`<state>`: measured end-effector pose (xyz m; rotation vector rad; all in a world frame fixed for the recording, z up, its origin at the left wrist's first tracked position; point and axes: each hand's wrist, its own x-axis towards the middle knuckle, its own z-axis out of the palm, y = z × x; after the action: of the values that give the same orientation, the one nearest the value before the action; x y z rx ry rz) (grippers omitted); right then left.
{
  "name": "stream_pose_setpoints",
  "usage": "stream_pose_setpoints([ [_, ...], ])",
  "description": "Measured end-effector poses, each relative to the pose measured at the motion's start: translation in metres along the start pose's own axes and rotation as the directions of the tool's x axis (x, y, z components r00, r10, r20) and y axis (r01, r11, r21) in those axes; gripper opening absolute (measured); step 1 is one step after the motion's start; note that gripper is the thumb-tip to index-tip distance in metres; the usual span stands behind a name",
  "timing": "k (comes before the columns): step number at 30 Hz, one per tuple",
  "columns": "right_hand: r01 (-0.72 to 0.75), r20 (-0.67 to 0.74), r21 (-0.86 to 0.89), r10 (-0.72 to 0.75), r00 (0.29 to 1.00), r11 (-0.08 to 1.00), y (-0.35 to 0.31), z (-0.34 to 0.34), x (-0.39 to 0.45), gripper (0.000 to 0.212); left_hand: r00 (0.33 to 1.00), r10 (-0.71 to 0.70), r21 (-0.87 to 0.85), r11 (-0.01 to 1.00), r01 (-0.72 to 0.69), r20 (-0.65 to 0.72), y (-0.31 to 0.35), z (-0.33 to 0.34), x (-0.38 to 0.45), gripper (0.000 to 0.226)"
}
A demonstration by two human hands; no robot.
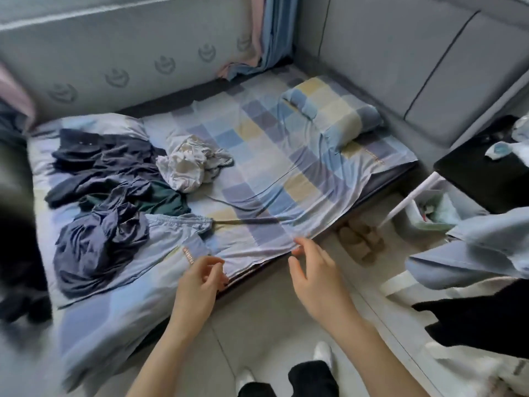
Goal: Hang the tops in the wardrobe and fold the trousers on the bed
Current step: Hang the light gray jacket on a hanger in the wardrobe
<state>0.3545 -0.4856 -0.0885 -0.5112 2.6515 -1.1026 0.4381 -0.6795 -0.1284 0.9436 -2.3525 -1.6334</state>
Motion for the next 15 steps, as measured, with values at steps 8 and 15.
stream_pose_setpoints([
  [8, 0.032, 0.282, 0.0, -0.03, 0.959, 0.999, -0.037, 0.093, 0.083, 0.034, 0.959, -0.248, -0.04, 0.969, 0.245, -0.14, -0.06, -0.068, 0.063, 0.018],
  [15, 0.084, 0.384, -0.015, -0.072, 0.921, 0.996, -0.044, 0.135, 0.22, 0.031, 0.905, -0.355, -0.103, 0.935, 0.34, -0.233, -0.068, -0.082, 0.168, 0.012],
])
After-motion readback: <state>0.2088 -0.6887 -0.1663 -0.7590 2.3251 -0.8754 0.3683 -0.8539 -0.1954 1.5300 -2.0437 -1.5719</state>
